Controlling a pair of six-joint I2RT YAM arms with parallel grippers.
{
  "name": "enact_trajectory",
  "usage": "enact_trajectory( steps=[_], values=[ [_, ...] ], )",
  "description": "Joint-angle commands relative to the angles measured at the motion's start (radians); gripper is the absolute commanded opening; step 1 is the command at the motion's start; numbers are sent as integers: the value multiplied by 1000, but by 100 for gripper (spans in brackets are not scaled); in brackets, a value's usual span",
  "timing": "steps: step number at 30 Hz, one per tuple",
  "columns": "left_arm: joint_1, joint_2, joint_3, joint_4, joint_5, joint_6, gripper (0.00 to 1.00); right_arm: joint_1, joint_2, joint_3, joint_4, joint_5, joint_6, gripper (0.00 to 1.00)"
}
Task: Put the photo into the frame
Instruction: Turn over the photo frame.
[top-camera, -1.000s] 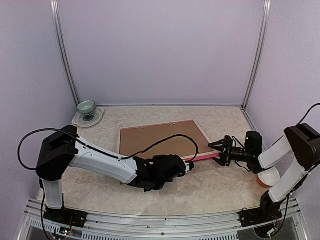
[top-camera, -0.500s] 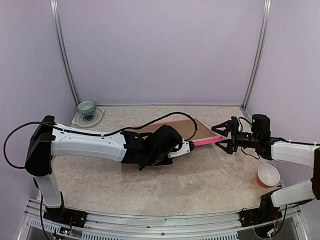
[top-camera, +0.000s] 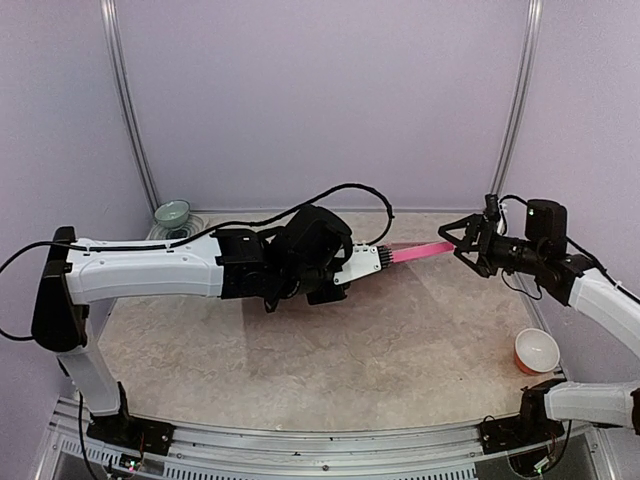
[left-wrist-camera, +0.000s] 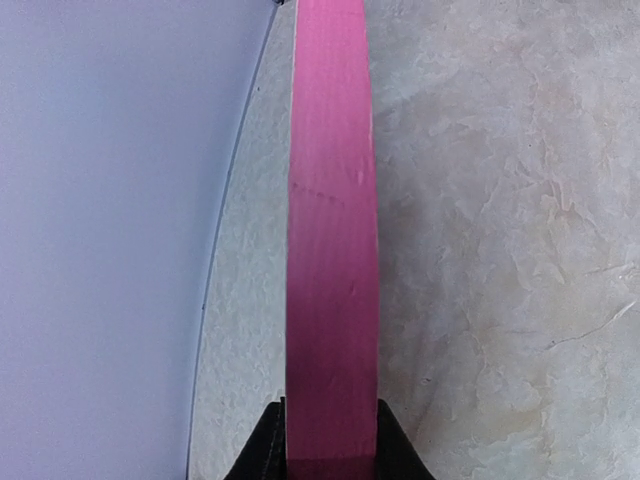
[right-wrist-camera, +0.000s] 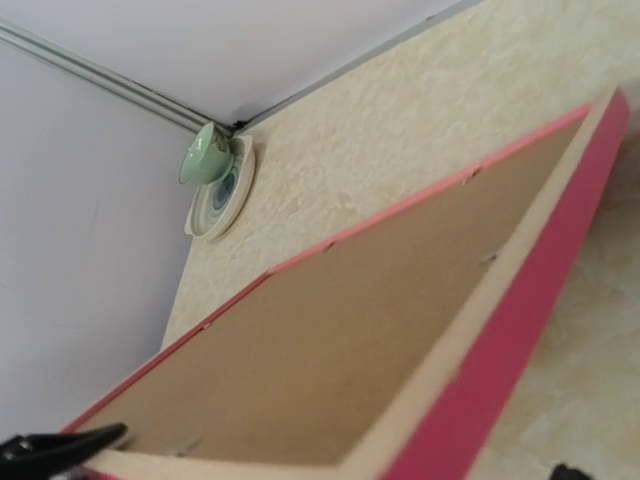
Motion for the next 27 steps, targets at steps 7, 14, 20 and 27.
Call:
enact_trajectory(
  steps=[7,14,20,27],
  values=[
    [11,-67,68,68,52,-78,0,-4,-75,77,-74,54,-126,99],
    [70,-49,134,28,92,-211,0,-5,-82,84,-88,78,-136,99],
    [138,-52,185,28,132,-345,0,-6,-77,84,-86,96,-136,99],
    [257,-57,249,24,164,-507,0,-6,-64,73,-72,95,-126,99]
  ],
)
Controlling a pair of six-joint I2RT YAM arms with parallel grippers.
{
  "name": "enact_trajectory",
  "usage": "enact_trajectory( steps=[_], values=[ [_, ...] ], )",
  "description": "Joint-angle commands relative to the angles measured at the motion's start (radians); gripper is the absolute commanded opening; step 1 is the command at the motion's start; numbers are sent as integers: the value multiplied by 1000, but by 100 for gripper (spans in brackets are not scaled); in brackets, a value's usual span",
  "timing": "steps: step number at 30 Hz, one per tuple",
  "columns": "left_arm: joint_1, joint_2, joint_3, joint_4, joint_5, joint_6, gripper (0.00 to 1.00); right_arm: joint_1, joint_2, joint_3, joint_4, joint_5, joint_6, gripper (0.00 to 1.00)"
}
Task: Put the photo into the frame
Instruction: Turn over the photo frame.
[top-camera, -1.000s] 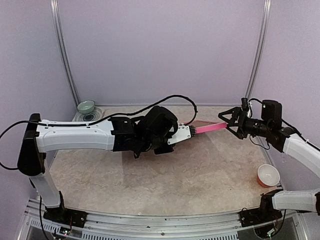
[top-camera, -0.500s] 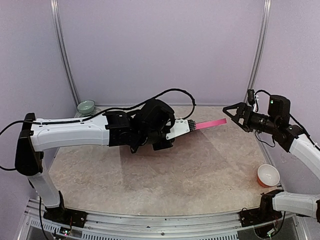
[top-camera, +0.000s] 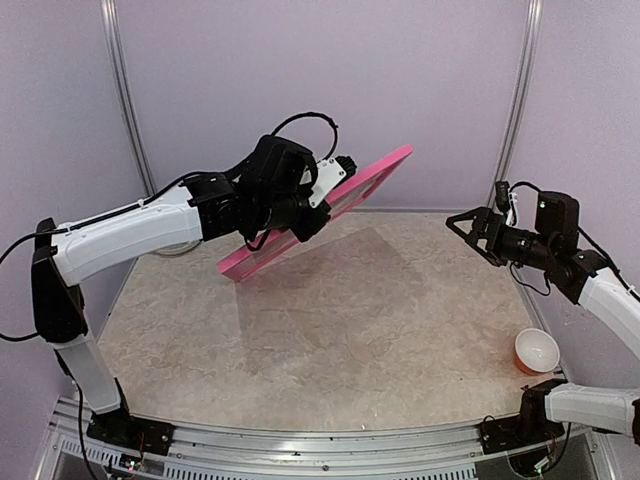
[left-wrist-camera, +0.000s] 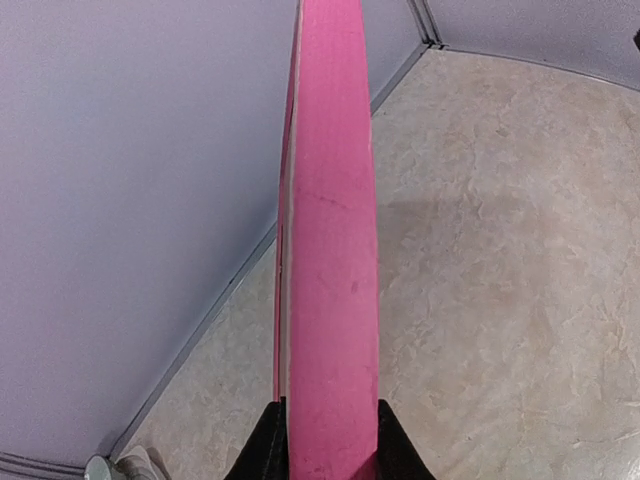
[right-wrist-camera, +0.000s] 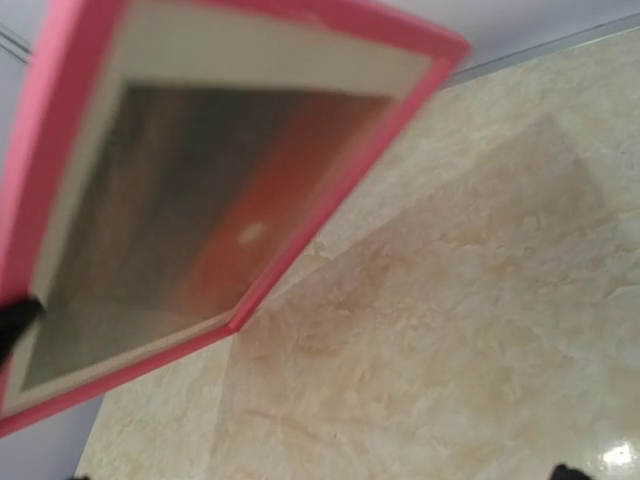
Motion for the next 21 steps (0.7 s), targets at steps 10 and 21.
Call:
enact_trajectory(
  steps=[10,21],
  values=[
    [254,-100,15,155,197,-489,0,-6,6,-1,22,15,0,99],
    [389,-120,-1,234,316,-679,0,-6,22,-17,46,7,7,99]
  ],
)
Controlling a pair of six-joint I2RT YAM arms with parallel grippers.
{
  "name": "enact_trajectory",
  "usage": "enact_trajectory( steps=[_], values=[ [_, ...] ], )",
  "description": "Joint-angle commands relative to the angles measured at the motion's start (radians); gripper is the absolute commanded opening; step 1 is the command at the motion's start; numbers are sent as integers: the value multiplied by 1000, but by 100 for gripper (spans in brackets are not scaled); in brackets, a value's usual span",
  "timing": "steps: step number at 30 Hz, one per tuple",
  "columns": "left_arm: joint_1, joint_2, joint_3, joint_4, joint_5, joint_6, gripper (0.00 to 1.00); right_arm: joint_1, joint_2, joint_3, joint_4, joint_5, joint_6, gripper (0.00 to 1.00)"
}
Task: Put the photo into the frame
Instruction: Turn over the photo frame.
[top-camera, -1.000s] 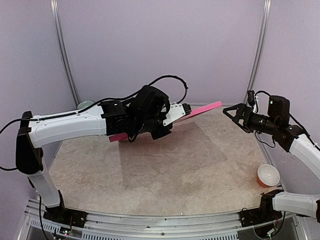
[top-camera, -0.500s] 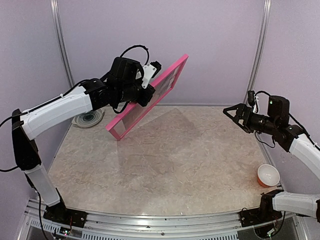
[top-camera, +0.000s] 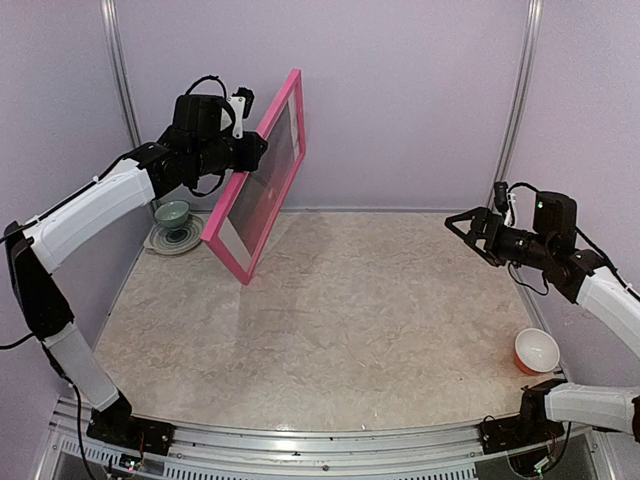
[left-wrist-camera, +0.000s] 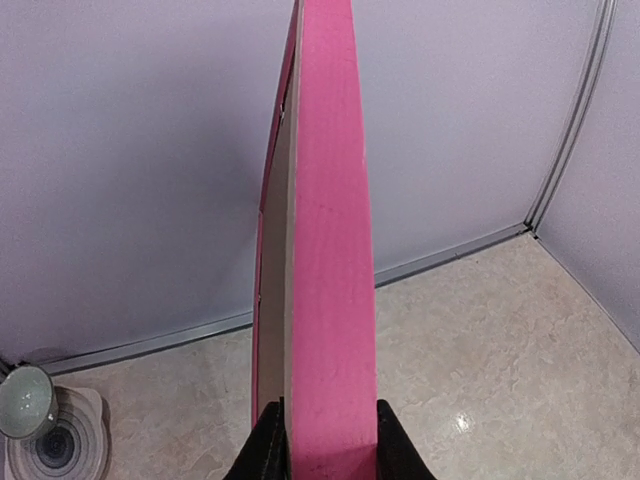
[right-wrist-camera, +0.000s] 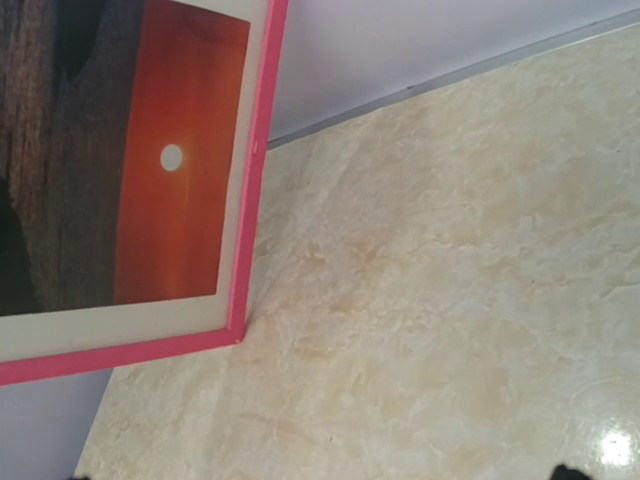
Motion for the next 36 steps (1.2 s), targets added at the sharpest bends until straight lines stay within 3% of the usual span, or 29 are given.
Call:
enact_trajectory(
  steps=[1,15,27,36],
  values=[
    [40,-26,-21,119,141,-241,0,-6,8,-14,30,1,1,99],
    [90,-48,-132,264,192,-469,0,-6,17,-30,37,-4,-7,99],
    [74,-190,-450,499,111,-671,0,-6,67,-50,53,-40,-1,99],
    [28,-283,-659,586,13,-782,0,-6,98,-69,67,-61,3,99]
  ],
)
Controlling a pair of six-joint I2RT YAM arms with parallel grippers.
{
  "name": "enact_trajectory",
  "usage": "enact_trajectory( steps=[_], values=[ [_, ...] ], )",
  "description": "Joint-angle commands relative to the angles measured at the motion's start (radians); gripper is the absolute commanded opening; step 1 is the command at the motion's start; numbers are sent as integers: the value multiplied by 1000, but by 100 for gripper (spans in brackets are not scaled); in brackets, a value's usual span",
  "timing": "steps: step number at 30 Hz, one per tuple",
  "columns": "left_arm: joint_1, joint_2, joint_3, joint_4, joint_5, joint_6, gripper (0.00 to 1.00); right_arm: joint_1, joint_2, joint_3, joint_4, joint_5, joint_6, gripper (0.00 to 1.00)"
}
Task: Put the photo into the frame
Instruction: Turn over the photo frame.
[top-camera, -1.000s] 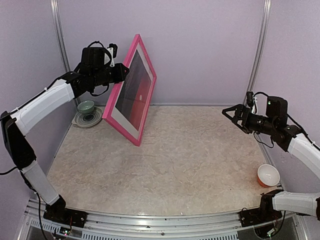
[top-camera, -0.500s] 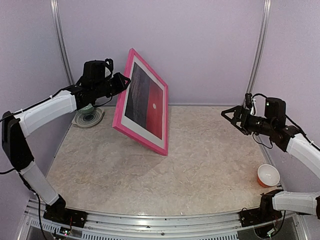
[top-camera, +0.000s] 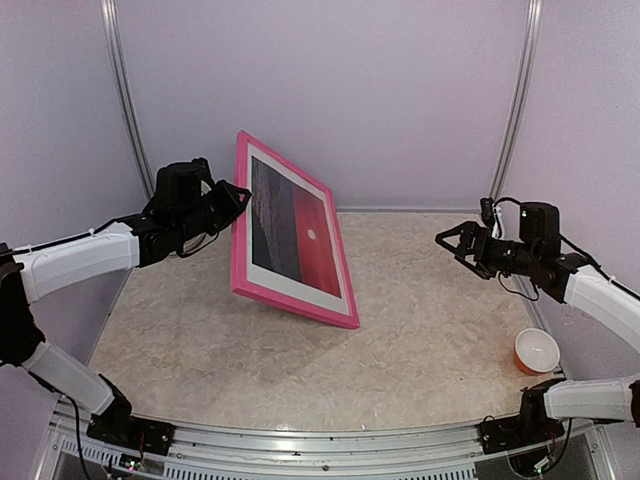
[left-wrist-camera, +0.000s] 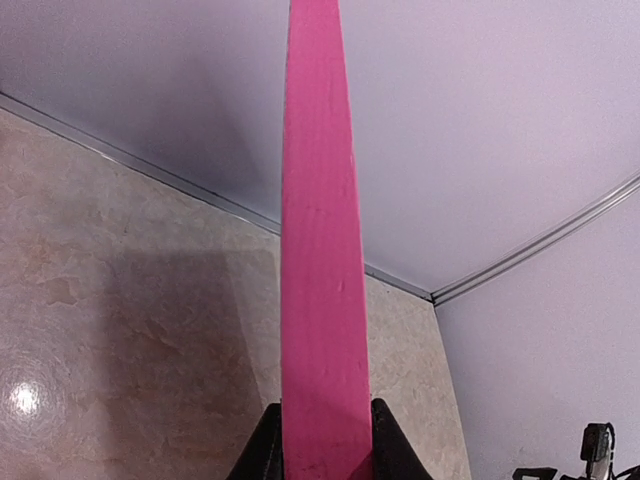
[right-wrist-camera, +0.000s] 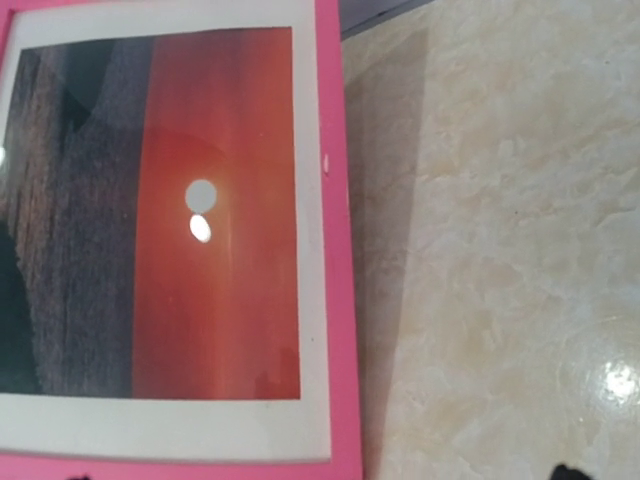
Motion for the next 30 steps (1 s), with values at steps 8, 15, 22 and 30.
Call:
enact_trajectory(
  steps=[8,15,22,30],
  values=[
    [-77,-127,-168,215,-150,-111,2,-6,31,-75,84,-39,16,99],
    [-112,-158,-257,241,-192,-153,3,-3,45,-118,109,-56,24,99],
    [-137,-212,-354,297,-241,-211,4,9,59,-128,109,-72,25,99],
    [-188,-274,-417,289,-305,-248,4,43,72,-142,142,-106,52,99]
  ],
)
